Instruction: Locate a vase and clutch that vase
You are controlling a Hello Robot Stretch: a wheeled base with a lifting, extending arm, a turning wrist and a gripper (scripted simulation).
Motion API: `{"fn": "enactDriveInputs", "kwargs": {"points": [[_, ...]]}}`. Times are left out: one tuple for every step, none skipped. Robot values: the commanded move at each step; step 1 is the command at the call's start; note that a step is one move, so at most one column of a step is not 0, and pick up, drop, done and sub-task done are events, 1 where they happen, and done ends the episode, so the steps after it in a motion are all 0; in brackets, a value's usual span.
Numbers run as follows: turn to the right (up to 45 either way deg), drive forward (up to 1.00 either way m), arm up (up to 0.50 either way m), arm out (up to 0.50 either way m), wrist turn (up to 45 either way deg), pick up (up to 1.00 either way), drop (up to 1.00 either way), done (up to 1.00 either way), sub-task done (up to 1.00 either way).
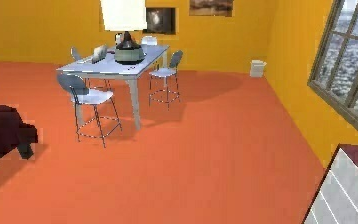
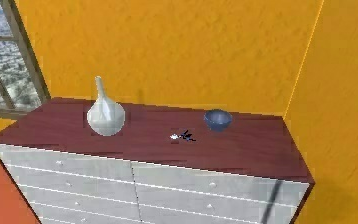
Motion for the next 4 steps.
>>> {"fn": "enactDriveInputs", "kwargs": {"points": [[-18.0,0.0,0.0,0.0,0.0,0.0,0.0,0.0,0.0],[45.0,0.0,0.0,0.0,0.0,0.0,0.0,0.0,0.0],[45.0,0.0,0.0,0.0,0.0,0.0,0.0,0.0,0.0],[12.0,0.0,0.0,0.0,0.0,0.0,0.0,0.0,0.0]]}}
